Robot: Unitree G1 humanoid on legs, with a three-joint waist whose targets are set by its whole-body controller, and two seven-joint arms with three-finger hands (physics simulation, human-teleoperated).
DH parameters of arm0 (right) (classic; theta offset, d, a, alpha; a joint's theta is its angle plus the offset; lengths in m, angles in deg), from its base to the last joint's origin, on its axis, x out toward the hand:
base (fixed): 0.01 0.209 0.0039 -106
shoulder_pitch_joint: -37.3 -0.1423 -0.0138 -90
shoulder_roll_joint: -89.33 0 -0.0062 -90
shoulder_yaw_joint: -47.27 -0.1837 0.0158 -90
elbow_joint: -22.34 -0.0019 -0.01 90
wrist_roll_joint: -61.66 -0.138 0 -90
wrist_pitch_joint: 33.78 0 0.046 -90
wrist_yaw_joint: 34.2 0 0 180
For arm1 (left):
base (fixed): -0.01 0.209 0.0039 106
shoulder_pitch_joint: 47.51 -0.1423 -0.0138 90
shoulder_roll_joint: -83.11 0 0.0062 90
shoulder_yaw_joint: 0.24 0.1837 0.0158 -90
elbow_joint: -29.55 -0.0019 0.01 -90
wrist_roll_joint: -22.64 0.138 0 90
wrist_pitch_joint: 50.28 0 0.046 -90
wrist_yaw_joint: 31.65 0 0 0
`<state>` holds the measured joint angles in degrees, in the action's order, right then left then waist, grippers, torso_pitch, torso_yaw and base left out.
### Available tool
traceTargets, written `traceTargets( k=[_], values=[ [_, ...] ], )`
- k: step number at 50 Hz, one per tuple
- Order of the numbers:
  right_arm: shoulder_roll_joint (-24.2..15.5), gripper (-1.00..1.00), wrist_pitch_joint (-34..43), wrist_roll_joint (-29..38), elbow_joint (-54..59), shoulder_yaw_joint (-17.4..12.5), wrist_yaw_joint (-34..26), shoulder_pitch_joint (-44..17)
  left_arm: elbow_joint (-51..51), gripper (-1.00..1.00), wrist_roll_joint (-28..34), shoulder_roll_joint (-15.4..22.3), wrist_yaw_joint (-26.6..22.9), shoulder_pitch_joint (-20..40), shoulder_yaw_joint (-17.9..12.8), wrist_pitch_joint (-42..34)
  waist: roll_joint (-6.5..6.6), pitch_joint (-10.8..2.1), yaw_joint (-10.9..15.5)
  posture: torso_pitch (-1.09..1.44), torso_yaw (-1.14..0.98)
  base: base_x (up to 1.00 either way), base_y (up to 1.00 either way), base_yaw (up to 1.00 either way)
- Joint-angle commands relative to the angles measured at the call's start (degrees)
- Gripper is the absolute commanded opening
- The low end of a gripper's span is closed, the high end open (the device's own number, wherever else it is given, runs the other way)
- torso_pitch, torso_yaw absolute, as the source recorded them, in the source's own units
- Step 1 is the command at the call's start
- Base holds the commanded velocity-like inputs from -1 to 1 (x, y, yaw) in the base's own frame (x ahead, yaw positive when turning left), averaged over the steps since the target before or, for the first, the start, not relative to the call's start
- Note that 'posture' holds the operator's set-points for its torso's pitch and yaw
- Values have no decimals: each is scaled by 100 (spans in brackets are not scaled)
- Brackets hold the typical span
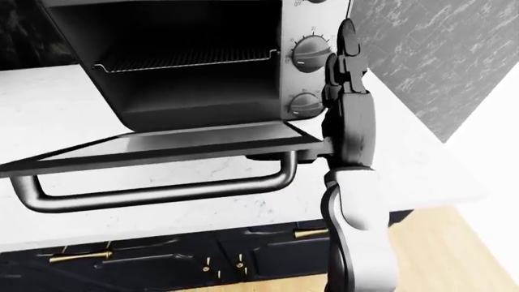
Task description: Close the toaster oven door.
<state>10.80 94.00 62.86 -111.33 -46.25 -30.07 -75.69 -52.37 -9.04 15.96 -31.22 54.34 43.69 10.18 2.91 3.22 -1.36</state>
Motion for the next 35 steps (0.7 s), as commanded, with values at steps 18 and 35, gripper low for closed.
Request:
traceTargets(
  k=[18, 35],
  values=[
    [-87, 100, -668, 239, 750, -13, 269, -1006, 148, 100, 1, 167, -17, 75, -139, 197, -24, -139, 55, 0, 0, 0, 0, 0],
    [-197, 100, -1232, 391, 2133, -37, 437, -1797, 420, 100, -47, 70, -3, 39, -116, 57, -61, -132, 63, 0, 0, 0, 0, 0]
  ],
)
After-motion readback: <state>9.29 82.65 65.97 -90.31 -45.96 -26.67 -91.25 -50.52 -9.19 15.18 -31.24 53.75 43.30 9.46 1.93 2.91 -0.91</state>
